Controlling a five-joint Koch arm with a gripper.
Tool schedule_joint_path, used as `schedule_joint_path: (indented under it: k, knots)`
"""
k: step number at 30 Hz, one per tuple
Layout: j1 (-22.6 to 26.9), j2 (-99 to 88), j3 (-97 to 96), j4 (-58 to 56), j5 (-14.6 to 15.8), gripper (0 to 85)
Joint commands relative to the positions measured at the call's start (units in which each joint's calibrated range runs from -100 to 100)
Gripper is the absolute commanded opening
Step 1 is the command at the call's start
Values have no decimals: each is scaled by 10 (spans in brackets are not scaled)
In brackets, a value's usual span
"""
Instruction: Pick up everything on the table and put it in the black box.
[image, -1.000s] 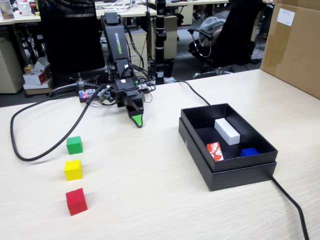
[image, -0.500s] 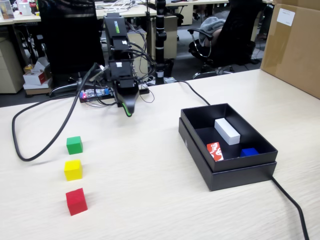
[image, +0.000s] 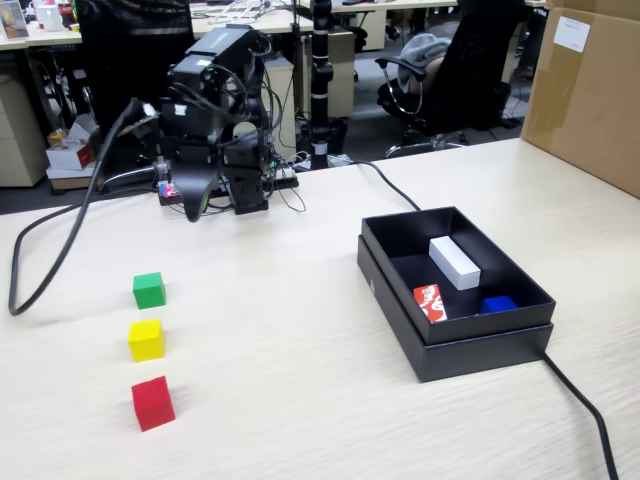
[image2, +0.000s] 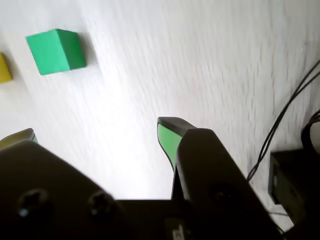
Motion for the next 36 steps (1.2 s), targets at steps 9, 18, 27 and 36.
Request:
schedule_joint_path:
  k: [9, 18, 27, 36]
  knots:
    - [-33, 397, 296, -2, -16, 472]
    - [-31, 489, 310, 2, -24, 475]
    - [-11, 544, 315, 30, -27, 473]
    - [-9, 572, 325, 41, -29, 447]
